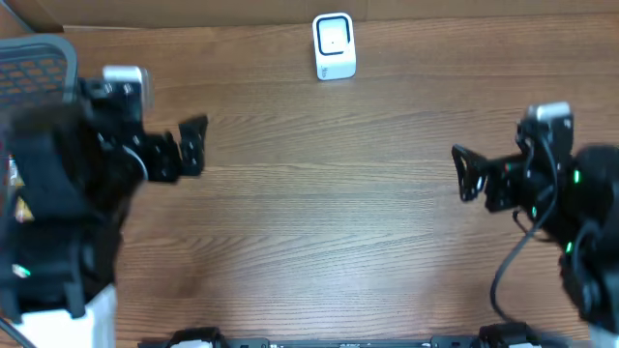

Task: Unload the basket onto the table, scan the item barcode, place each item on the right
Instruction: 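Reach the left gripper into the basket toward the white-and-gold tube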

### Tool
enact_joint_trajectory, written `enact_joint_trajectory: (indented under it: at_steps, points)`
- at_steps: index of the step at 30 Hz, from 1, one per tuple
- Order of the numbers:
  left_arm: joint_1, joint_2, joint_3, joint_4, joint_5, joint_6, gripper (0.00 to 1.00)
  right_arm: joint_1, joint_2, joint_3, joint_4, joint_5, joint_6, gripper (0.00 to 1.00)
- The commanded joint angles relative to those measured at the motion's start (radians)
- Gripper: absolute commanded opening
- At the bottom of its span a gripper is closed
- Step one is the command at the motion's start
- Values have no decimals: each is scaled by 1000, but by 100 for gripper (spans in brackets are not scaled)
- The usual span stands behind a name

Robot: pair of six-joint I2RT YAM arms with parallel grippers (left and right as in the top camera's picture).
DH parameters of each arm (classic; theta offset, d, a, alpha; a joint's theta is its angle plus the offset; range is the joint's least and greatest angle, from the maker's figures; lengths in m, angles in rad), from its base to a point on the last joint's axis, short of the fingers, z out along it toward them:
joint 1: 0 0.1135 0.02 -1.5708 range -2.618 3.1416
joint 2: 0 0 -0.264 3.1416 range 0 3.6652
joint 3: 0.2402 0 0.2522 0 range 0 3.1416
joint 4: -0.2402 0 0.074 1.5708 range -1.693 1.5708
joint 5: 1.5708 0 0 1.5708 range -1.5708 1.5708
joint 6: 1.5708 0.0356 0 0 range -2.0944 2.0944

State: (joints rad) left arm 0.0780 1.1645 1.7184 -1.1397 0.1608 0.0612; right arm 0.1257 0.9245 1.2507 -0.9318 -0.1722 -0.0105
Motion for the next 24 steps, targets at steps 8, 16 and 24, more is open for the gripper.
enact_joint_trajectory:
  at_steps: [8,16,24]
  points:
    - [80,237,286,-90,-245,-14,100,-3,192,184,-55,-252,4,100]
    - [513,283,326,-68,-158,-143,100,-3,253,184,-85,-286,3,100]
    - [757,488,309,-87,-63,-223,83,-3,267,180,-93,-285,3,100]
